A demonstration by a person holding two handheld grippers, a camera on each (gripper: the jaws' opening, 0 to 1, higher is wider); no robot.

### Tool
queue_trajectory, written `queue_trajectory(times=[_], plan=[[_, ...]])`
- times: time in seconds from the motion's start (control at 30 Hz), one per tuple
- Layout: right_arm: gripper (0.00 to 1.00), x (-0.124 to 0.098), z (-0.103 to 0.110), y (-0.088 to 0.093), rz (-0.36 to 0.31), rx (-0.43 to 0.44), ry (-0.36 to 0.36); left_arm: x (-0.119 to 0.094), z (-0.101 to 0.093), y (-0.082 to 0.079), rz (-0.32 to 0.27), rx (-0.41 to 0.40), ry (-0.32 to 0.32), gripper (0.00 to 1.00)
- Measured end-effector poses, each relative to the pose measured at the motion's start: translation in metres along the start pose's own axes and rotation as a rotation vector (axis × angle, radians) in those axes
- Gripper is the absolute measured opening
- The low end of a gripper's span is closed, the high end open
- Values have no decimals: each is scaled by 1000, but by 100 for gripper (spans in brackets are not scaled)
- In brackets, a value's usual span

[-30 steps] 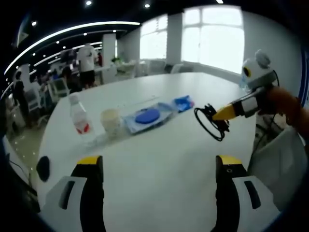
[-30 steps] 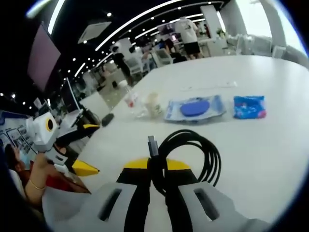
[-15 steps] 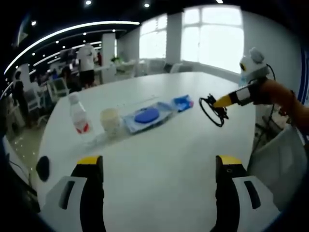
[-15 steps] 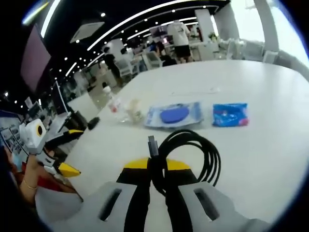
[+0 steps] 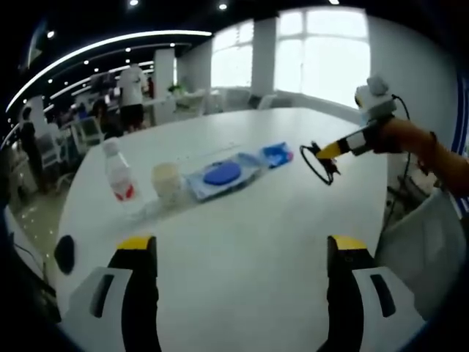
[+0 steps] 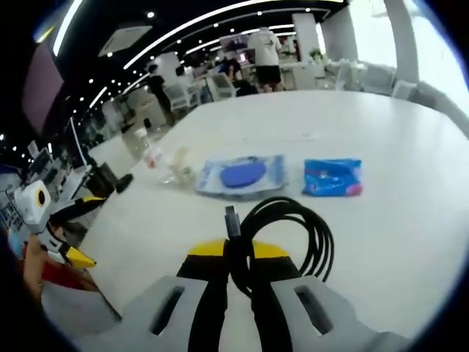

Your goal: Arrange the tabletop items into an orderly group along one side of the table until the central work area is clear of visible clutter.

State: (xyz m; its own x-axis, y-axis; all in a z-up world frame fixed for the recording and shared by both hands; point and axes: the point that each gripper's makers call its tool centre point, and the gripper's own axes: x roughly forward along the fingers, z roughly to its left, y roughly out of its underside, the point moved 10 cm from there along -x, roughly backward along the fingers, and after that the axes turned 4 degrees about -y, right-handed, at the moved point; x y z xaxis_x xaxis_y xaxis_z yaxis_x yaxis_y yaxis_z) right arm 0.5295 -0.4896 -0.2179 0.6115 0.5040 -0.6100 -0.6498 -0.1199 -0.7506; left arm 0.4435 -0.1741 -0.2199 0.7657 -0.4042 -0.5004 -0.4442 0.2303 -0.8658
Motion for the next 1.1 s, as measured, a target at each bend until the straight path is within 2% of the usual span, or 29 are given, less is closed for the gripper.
queue_trajectory(times=[0.2,0.53,0.7,0.83,0.97,1.1], plan=[[10,13,-9,-4,13,4,14,1,-1,0,5,2,10,94],[10,41,-23,-4,77,-16,38,2,-4,-1,7,6,24,93],[10,53,-29,-4,101,-38,63,-1,-2,-3,0,26,-16,92],[10,64,-33,-3,117,-33,73,-1,-1,-4,-14,1,-4,92],[10,73,-34,-4,145,-74,86,-1,-1,-3,-19,-24,11,92],[10,81,-33,-4,158,-80,78,0,-1,-1,-5,-20,7,92]])
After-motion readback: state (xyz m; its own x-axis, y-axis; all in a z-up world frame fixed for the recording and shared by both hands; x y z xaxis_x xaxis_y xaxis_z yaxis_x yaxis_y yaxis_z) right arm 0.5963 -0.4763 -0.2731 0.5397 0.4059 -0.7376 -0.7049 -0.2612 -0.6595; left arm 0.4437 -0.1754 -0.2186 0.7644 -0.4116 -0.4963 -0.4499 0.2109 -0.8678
